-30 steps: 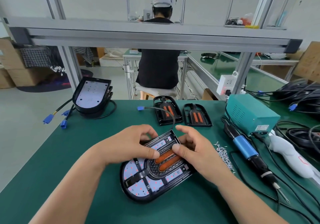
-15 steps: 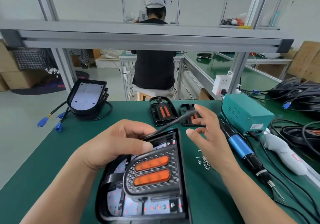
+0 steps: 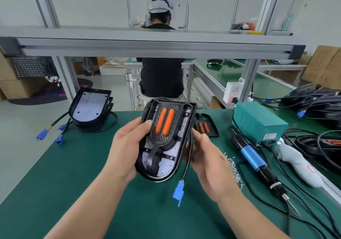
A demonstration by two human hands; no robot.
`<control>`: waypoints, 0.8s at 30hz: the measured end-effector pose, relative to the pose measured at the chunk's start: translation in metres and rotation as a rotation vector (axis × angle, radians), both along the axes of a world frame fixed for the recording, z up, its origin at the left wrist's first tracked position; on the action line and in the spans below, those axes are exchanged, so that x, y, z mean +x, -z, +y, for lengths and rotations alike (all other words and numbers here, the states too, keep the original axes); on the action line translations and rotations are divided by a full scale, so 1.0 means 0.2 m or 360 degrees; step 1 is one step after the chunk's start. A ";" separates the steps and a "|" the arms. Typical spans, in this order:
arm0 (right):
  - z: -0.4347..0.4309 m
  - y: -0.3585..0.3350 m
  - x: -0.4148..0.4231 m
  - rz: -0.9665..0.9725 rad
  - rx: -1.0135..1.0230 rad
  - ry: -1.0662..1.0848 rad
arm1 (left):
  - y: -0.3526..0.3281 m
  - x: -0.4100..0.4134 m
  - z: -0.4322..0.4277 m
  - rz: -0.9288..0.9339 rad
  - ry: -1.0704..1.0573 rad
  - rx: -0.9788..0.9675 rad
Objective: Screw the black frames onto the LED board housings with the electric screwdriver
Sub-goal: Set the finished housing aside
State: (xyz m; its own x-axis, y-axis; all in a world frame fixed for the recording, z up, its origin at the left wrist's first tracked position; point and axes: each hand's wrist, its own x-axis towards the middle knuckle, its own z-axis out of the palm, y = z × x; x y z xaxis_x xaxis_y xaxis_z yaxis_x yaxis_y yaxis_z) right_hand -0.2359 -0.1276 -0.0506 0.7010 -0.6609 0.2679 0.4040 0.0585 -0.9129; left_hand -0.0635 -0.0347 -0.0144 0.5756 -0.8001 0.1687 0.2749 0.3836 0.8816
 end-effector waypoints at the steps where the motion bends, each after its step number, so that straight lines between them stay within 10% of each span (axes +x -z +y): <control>1: 0.01 -0.01 0.00 0.0012 0.0004 -0.0087 | 0.03 -0.01 -0.02 0.0025 -0.0069 0.0042; 24: -0.22 -0.11 -0.28 -0.0052 0.0246 0.0925 | 0.38 -0.06 -0.15 -0.0280 -0.0038 0.0525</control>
State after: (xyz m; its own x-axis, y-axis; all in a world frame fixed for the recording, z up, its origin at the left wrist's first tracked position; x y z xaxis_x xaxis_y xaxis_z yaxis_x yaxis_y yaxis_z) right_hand -0.2916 -0.1713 -0.0284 0.2061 -0.9664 0.1537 0.4373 -0.0495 -0.8979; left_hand -0.0758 -0.0655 -0.0898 0.5801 -0.8145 0.0021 0.1024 0.0755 0.9919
